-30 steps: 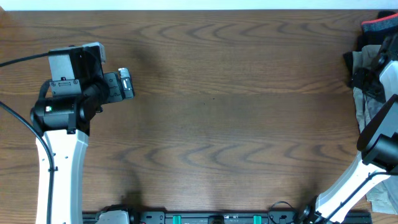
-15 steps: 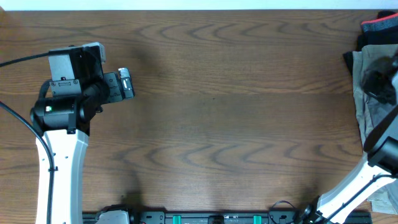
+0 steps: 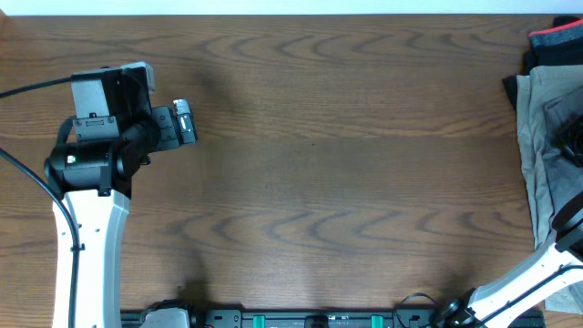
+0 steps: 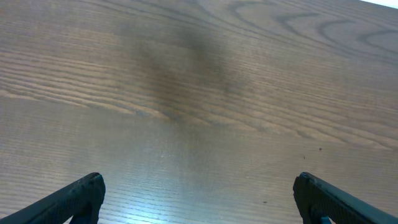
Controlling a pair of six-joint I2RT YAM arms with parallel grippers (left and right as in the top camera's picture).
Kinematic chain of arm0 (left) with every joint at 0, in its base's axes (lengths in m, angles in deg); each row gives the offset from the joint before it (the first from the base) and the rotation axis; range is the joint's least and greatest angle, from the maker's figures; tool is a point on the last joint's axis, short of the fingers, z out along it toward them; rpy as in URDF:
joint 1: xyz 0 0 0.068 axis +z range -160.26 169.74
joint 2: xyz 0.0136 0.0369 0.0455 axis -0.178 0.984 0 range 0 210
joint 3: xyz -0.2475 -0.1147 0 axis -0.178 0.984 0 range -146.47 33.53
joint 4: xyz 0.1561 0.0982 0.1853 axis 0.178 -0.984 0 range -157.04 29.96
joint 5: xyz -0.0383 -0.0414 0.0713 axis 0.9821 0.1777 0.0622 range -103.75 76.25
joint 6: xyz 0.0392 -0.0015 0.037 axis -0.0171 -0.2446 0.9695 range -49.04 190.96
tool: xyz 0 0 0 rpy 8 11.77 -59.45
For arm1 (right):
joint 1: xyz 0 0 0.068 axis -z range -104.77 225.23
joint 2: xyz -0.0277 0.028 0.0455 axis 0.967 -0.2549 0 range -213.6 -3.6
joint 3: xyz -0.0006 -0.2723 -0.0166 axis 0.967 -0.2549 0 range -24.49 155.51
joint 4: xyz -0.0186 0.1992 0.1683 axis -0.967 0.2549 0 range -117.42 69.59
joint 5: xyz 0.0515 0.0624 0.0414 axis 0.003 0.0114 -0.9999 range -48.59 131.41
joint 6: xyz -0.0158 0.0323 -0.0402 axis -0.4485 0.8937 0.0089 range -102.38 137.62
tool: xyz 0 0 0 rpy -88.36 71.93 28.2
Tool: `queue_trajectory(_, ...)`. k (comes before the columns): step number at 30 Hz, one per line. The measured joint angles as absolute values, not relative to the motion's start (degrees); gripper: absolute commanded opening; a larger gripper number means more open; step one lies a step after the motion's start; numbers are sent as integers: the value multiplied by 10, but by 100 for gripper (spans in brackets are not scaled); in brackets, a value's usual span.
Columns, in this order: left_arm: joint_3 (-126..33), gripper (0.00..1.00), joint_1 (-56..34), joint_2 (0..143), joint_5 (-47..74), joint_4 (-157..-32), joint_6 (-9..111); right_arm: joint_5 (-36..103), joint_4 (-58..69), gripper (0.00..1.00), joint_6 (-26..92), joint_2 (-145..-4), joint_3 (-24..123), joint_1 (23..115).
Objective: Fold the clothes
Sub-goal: 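Lower the right gripper onto the top grey shorts and grasp them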
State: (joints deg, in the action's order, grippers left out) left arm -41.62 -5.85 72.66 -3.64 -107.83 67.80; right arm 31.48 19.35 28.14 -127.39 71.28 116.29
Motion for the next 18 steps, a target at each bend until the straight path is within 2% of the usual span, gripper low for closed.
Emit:
queue_trajectory(6, -416, 98, -59, 727, -36, -1078, 678, 314, 191, 42, 276, -1274, 713, 1154)
queue_trajectory(8, -416, 98, -59, 727, -36, -1078, 678, 327, 191, 41, 277, -1274, 713, 1149)
queue_trajectory(10, -416, 98, -59, 727, -36, -1078, 678, 343, 192, 35, 277, -1274, 713, 1146)
queue_trajectory(15, -416, 98, -59, 727, -36, -1078, 678, 393, 200, 1, 291, -1274, 713, 1140)
queue_trajectory(18, -416, 98, -59, 727, -36, -1078, 678, 410, 207, 1, 297, -1273, 713, 1139)
